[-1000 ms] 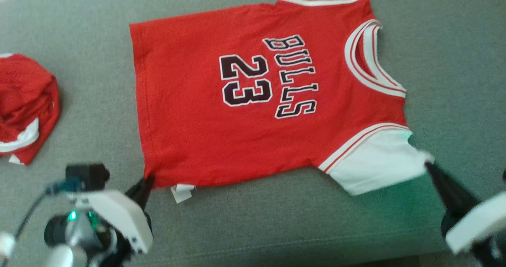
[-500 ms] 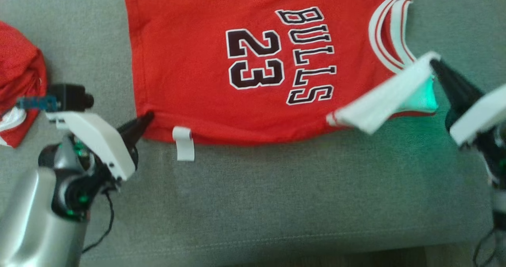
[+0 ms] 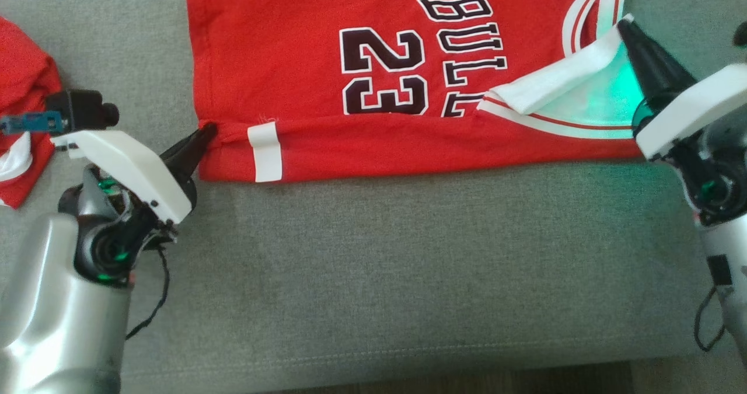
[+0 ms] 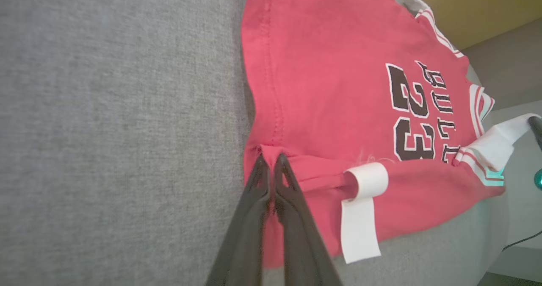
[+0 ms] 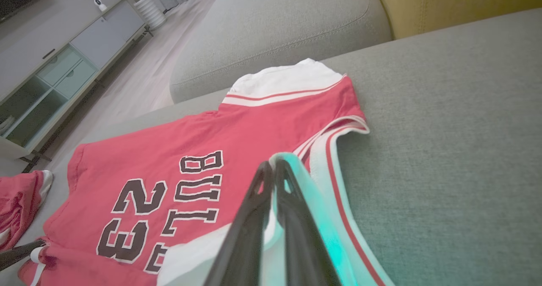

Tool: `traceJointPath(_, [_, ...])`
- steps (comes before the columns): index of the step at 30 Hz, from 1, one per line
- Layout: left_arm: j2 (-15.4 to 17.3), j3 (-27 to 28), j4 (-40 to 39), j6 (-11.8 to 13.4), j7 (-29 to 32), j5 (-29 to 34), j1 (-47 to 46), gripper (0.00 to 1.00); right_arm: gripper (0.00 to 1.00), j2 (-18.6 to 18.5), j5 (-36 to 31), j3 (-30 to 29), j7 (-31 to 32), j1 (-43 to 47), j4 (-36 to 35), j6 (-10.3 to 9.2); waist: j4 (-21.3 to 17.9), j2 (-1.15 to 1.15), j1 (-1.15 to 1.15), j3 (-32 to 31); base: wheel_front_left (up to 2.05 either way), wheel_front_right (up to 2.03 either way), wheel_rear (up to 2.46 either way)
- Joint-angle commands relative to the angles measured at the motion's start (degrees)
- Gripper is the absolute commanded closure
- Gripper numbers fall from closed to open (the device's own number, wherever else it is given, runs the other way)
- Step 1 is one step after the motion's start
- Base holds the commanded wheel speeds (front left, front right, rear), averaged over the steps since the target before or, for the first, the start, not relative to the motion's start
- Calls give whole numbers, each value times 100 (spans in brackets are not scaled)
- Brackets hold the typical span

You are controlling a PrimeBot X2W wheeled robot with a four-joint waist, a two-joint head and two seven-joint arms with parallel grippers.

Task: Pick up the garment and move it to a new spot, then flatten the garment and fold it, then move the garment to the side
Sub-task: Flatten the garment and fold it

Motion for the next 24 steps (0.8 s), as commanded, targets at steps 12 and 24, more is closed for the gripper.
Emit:
traceJointPath(12, [-322, 244, -517, 775, -2739, 1532, 408, 0, 0, -61, -994, 157, -2517, 570, -145, -4, 8, 0, 0, -154, 0, 0, 0])
traceJointPath(24, [-414, -392, -1490, 1824, -4403, 3412, 1334, 0, 0, 755, -2535, -714, -2641, 2195, -1651, -4, -187, 0, 0, -603, 0, 0, 0])
